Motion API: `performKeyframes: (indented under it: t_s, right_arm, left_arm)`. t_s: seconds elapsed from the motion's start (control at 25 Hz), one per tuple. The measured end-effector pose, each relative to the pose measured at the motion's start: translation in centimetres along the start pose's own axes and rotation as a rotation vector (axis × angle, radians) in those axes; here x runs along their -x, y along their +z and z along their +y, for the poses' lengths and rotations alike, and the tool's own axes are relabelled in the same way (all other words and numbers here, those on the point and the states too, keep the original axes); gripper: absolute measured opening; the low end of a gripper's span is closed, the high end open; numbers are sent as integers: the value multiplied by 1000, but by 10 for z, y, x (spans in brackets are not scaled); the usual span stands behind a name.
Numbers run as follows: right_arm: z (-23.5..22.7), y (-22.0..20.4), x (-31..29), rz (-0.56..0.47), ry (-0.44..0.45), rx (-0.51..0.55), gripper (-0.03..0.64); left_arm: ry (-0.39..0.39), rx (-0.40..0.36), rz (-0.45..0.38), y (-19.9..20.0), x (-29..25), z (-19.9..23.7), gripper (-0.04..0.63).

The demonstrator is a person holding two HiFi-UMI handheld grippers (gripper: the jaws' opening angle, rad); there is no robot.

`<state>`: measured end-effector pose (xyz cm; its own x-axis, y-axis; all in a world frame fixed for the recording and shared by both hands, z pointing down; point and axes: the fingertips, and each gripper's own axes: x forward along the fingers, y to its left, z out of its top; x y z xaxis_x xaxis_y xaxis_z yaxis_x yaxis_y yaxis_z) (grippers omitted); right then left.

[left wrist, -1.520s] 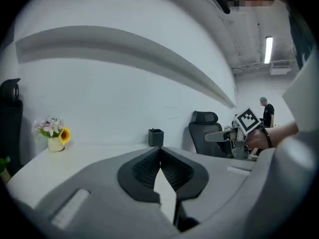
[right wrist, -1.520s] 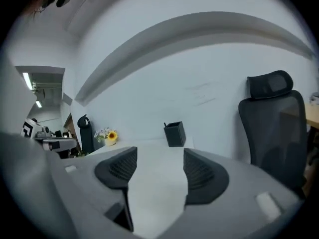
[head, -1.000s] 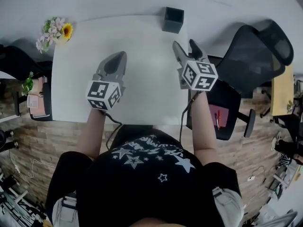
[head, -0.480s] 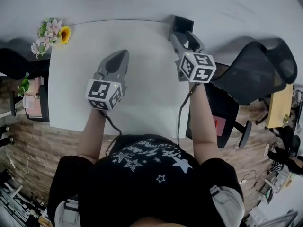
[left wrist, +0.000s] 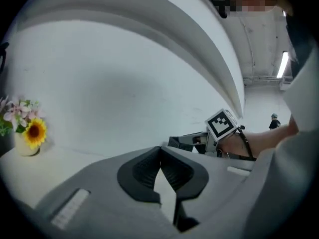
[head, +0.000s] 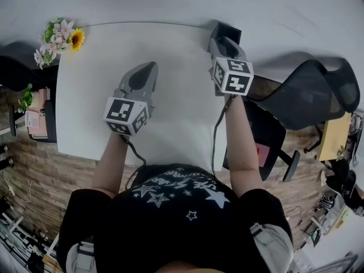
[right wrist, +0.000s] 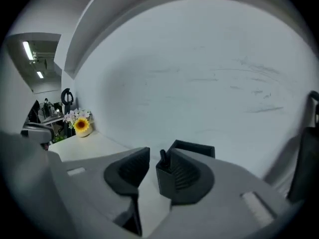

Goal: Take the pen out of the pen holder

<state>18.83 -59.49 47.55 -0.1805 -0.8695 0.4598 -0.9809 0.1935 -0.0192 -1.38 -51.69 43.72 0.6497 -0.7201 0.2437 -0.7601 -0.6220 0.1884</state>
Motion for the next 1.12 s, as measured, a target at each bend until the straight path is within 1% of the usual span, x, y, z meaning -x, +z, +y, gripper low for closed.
performKeyframes:
  t_s: [0.28,0.44,0.64,0.84,1.12]
  right_arm:
    - [-6,-8,-7,31,-40,-20,93]
    - [-9,-8,-8,38,-68,-20,55]
    - [-11,-7,-6,41,-90,-6,44]
    - [-10,5,2,3,-91,10,43]
    - [-9,35,28,-82,-89,17,43]
  left_arm:
    - [1,27,12,-7,2,0,11]
    - [5,32,15,-11,6,-1,11]
    - [5,35,15,-12,12,-2,11]
    - [5,26,2,-8,19,-5,11]
    - [-2,3,-22,2,34,-20,11]
